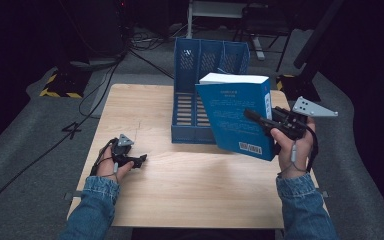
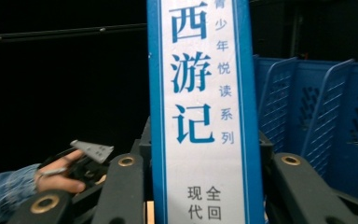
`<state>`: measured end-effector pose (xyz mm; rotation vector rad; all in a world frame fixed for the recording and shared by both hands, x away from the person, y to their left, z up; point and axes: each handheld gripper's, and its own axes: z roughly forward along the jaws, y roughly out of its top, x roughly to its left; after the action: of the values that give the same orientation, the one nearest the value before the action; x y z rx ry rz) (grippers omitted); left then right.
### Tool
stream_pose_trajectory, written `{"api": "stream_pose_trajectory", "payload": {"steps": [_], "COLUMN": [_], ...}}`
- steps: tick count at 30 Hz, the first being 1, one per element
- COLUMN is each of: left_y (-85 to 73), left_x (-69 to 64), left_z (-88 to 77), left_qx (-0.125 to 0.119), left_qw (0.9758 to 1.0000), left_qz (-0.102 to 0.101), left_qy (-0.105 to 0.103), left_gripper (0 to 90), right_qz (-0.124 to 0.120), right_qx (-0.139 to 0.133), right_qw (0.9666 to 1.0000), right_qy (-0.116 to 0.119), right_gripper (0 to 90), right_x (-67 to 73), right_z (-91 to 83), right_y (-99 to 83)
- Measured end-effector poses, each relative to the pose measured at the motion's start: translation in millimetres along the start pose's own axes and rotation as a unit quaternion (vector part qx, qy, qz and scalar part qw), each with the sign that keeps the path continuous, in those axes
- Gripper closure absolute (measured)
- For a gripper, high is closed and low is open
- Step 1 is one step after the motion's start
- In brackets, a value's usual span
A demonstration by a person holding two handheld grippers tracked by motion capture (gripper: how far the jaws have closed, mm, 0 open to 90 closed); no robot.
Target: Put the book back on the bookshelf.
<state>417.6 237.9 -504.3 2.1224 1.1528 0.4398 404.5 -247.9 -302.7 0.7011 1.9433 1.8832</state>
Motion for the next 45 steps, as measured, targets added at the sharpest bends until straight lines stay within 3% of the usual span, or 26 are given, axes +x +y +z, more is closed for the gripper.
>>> {"api": "stream_pose_trajectory", "payload": {"steps": [11, 19, 33, 45], "left_y": [0.0, -0.4, -0.5, -0.5], "left_x": [0.0, -0.9, -0.6, -1.1], "left_z": [0.0, -0.3, -0.9, -0.7], "left_qx": [0.0, 0.0, 0.002, 0.001], "left_qw": [1.0, 1.0, 1.0, 1.0], "left_qz": [0.0, -0.003, -0.002, -0.002], "left_qy": [0.0, 0.0, -0.001, 0.001], "left_gripper": [18.8, 18.9, 18.9, 18.8], "right_qz": [-0.016, -0.014, 0.02, 0.067], "right_qx": [0.004, 0.003, -0.009, -0.018], "right_qw": [0.999, 0.9976, 0.9927, 0.9869], "right_qy": [-0.04, -0.068, -0.119, -0.146], "right_gripper": [61.9, 61.9, 61.9, 61.9], "right_x": [-25.6, -47.7, -88.1, -119.3], "right_z": [18.5, 37.5, 57.0, 57.9], "right_y": [22.3, 35.5, 46.7, 37.0]}}
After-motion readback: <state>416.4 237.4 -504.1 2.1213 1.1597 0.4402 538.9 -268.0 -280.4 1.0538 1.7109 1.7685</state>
